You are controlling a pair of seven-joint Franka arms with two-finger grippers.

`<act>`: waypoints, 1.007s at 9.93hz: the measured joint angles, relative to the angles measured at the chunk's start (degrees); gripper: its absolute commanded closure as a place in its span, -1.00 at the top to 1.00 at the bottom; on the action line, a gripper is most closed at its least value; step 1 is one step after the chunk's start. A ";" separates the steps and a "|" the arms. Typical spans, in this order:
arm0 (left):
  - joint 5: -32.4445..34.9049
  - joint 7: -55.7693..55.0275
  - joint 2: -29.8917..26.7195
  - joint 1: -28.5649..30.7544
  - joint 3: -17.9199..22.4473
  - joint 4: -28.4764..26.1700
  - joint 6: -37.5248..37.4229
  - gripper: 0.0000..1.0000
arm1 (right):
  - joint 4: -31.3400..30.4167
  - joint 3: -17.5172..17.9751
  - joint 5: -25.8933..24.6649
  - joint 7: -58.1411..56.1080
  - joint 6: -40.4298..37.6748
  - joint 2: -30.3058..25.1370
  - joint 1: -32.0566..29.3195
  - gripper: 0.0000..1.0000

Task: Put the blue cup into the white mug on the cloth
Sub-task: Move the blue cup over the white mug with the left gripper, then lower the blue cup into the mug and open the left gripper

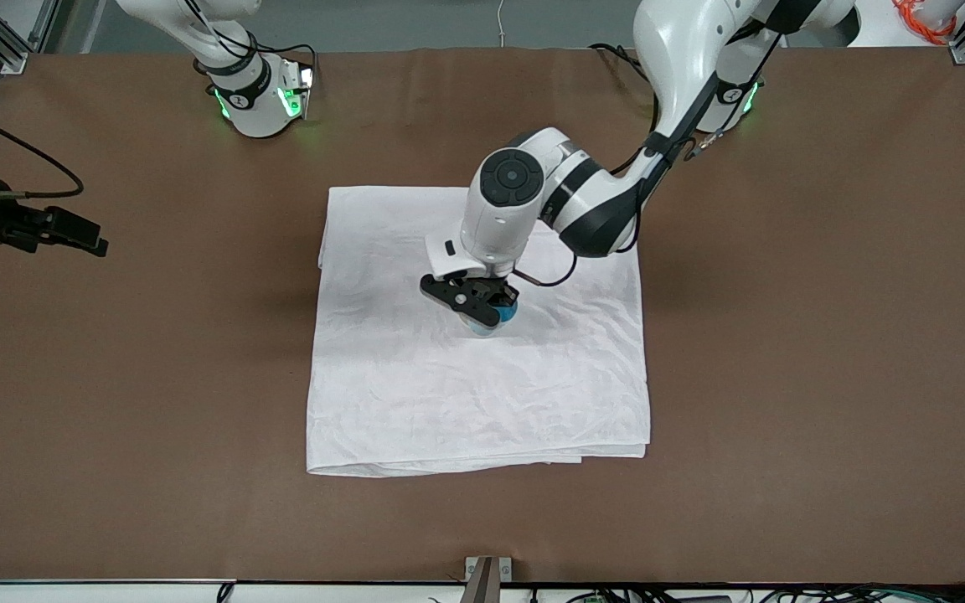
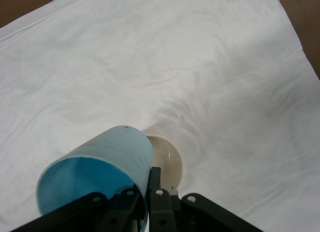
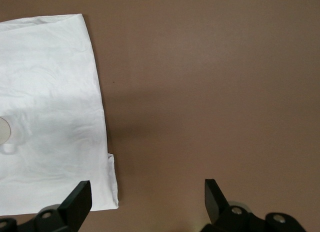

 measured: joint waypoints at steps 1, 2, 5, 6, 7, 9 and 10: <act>0.22 0.00 0.20 -0.29 -0.01 0.00 0.00 -1.00 | -2.56 0.02 -0.19 -0.08 1.33 -2.32 -0.05 0.98; 0.29 0.00 0.45 -0.55 -0.04 -0.01 0.00 -1.00 | -3.29 0.04 -0.26 -0.09 1.67 -3.74 -0.07 0.98; 0.40 -0.13 2.00 -2.52 -0.07 -0.09 -0.01 -1.00 | -3.32 0.13 -0.27 -0.12 1.94 -4.65 -0.10 0.98; 0.42 -0.13 2.46 -2.58 -0.04 -0.18 0.00 -1.00 | -3.34 0.13 -0.28 -0.12 1.97 -4.66 -0.13 0.98; 0.43 -0.13 2.77 -2.55 0.04 -0.20 -0.01 -1.00 | -3.35 0.13 -0.31 -0.13 1.98 -4.66 -0.17 0.99; 0.59 -0.13 2.90 -2.45 0.08 -0.22 -0.01 -1.00 | -3.35 0.13 -0.38 -0.16 2.01 -4.66 -0.23 0.99; 1.68 -0.13 2.90 -2.43 0.09 -0.23 -0.01 -1.00 | -3.34 0.13 -0.40 -0.61 2.03 -4.66 -0.28 0.99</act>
